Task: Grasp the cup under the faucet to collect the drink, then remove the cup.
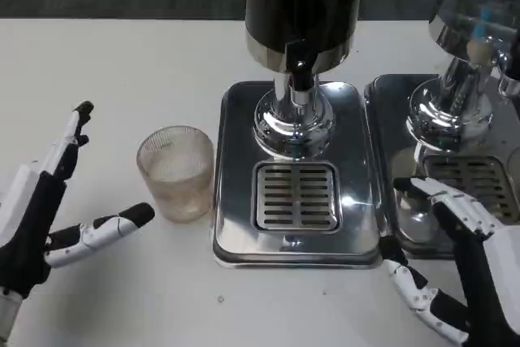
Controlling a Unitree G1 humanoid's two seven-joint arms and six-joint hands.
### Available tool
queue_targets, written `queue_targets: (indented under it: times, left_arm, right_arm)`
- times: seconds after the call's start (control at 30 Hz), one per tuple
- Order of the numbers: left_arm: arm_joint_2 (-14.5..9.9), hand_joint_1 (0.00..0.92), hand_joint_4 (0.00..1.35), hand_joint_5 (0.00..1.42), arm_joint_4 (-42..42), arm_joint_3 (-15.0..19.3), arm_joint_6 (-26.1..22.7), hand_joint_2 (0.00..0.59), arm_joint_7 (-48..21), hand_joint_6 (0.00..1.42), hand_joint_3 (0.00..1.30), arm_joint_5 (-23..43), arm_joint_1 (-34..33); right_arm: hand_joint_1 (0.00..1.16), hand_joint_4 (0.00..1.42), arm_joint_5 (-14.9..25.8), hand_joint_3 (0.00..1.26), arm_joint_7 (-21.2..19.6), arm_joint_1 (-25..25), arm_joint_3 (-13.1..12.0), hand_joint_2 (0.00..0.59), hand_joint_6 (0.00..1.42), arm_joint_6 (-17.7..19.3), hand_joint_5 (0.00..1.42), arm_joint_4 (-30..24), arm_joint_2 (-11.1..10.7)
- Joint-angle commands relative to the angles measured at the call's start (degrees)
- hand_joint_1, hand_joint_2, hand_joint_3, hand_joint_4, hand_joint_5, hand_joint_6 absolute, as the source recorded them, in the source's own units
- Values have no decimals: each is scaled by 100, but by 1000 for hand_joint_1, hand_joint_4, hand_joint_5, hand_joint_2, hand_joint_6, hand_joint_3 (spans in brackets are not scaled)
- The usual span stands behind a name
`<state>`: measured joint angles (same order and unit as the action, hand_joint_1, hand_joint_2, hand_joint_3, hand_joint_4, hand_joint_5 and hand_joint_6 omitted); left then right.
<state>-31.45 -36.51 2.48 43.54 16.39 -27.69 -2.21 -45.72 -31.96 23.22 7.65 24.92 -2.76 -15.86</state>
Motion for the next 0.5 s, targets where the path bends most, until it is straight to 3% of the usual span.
queue_targets:
  times: [0.03,0.5]
  left_arm:
    - [-72,253,1,178,-505,-138,148,33,71,183,0,25,-316]
    - [-68,302,74,249,-1493,-510,198,39,-323,242,55,238,-1104]
  right_arm:
    - [398,271,-33,330,-67,29,45,383,409,-65,285,-103,53]
    - [398,283,-222,337,-46,-19,217,382,409,-134,288,-291,70]
